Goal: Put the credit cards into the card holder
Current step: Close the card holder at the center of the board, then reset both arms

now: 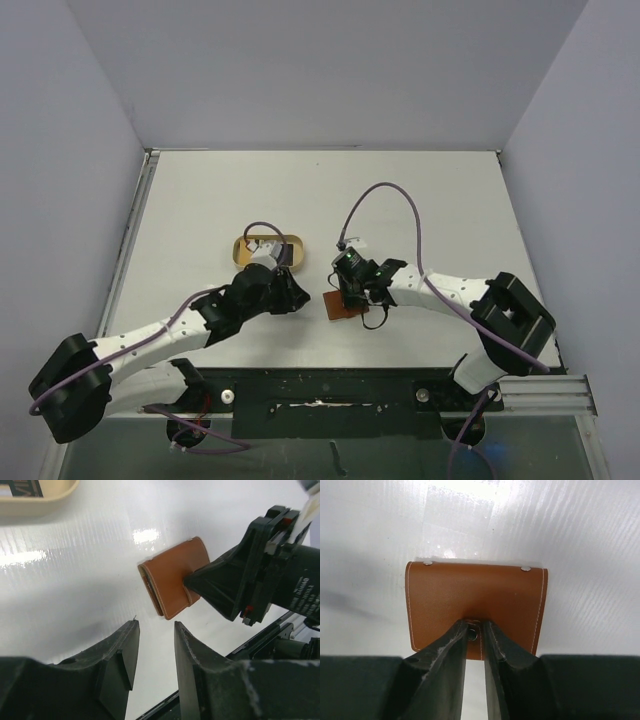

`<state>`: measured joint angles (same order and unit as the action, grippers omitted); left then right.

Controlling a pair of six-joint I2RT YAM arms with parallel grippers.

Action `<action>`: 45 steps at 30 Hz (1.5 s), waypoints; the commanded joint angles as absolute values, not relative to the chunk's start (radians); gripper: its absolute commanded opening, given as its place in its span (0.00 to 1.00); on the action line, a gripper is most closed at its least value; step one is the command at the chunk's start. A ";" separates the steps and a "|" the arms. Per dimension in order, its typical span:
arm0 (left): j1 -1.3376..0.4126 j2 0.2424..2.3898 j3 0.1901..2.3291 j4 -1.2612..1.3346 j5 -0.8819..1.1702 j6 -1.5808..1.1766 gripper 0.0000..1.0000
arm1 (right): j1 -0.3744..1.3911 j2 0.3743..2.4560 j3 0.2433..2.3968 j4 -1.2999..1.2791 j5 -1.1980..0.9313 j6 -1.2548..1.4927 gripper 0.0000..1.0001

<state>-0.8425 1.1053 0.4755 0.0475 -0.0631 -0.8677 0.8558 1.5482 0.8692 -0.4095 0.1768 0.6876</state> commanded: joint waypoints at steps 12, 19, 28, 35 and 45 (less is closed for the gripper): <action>-0.822 0.917 0.797 -0.284 -0.183 -0.743 0.62 | 0.845 1.129 0.983 -0.554 0.329 0.669 0.64; -0.816 0.901 0.895 -0.386 -0.183 -0.729 0.70 | 0.845 0.890 0.936 -0.577 0.361 0.716 0.98; -0.815 0.807 0.848 -0.324 -0.155 -0.745 0.72 | 0.845 0.749 0.850 -0.630 0.383 0.801 0.98; -0.814 0.749 0.770 -0.324 -0.204 -0.783 0.72 | 0.845 0.672 0.797 -0.645 0.394 0.860 0.98; -0.814 0.741 0.755 -0.302 -0.208 -0.785 0.73 | 0.845 0.671 0.824 -0.652 0.415 0.862 0.98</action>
<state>-0.8207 0.7532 0.7250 -0.3588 -0.1879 -0.7849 0.8505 0.6739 0.7929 -0.6716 0.3759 0.8524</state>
